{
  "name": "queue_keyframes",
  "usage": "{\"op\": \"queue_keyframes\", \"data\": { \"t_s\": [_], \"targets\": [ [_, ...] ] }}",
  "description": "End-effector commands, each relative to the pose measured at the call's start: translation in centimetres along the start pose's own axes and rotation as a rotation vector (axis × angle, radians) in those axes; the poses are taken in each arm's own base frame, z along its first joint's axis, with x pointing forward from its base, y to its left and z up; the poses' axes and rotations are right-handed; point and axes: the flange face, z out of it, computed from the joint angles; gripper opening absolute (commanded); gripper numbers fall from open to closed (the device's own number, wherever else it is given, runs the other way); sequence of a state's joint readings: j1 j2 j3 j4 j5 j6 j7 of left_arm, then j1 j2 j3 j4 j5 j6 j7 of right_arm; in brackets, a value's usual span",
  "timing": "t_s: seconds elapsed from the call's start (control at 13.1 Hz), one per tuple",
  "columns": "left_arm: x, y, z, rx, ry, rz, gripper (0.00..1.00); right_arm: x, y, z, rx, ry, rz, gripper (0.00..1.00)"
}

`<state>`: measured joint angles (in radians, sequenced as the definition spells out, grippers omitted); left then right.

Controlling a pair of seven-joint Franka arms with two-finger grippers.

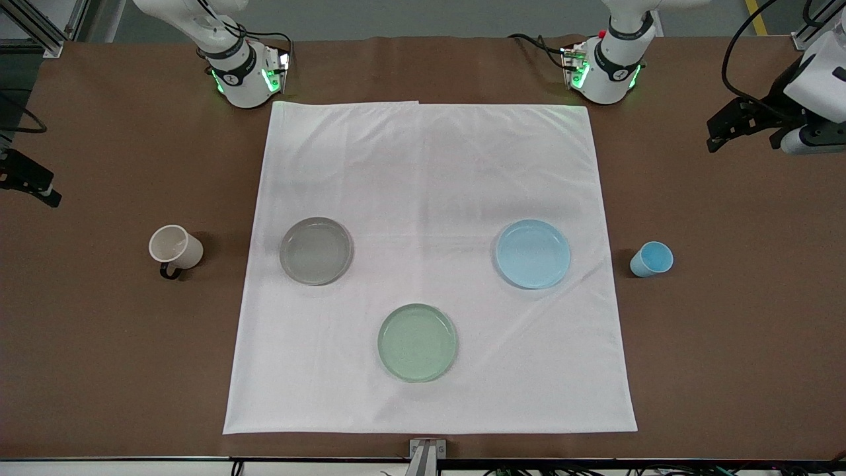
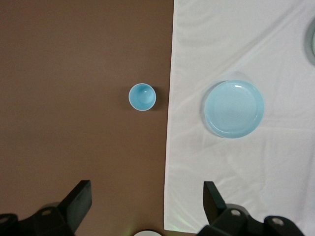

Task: Place blue cup in blue plate and white mug in gray plate

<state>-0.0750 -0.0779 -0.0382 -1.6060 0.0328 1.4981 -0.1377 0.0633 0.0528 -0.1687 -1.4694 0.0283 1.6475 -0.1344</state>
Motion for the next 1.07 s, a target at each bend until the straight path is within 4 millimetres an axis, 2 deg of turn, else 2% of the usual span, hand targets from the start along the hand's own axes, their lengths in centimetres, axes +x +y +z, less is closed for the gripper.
{"op": "queue_keyframes", "data": {
  "t_s": [0.0,0.15,0.23,0.3,0.46,0.61,0.69,0.84,0.99],
  "targets": [
    [2.7,-1.6,3.1,0.022,-0.059,-0.006,1.0,0.5,0.2,1.4,-0.011,-0.033,0.011,1.0],
    [3.9,-2.5,6.5,0.024,-0.079,-0.024,1.0,1.3,-0.1,3.7,-0.014,-0.07,0.0,1.0],
    [4.2,-3.1,8.2,0.022,-0.073,-0.035,1.0,1.4,0.3,4.2,-0.012,-0.079,0.006,1.0],
    [4.6,-3.7,10.3,0.021,-0.072,-0.043,1.0,1.7,0.2,5.8,-0.012,-0.105,0.005,1.0],
    [4.9,-6.2,15.4,0.016,-0.053,-0.085,1.0,2.8,0.6,12.3,-0.018,-0.211,0.023,1.0],
    [4.6,-7.8,20.7,0.009,-0.014,-0.106,1.0,3.1,2.5,18.5,-0.019,-0.258,0.052,1.0],
    [4.5,-8.1,23.3,0.006,-0.002,-0.11,1.0,2.8,3.8,21.5,-0.019,-0.252,0.071,1.0],
    [4.8,-7.9,27.6,0.0,-0.002,-0.108,1.0,1.3,6.0,28.7,-0.024,-0.22,0.099,1.0],
    [5.5,-7.8,31.1,-0.005,0.004,-0.107,0.91,-0.1,6.2,34.4,-0.034,-0.212,0.103,1.0]
  ]
}}
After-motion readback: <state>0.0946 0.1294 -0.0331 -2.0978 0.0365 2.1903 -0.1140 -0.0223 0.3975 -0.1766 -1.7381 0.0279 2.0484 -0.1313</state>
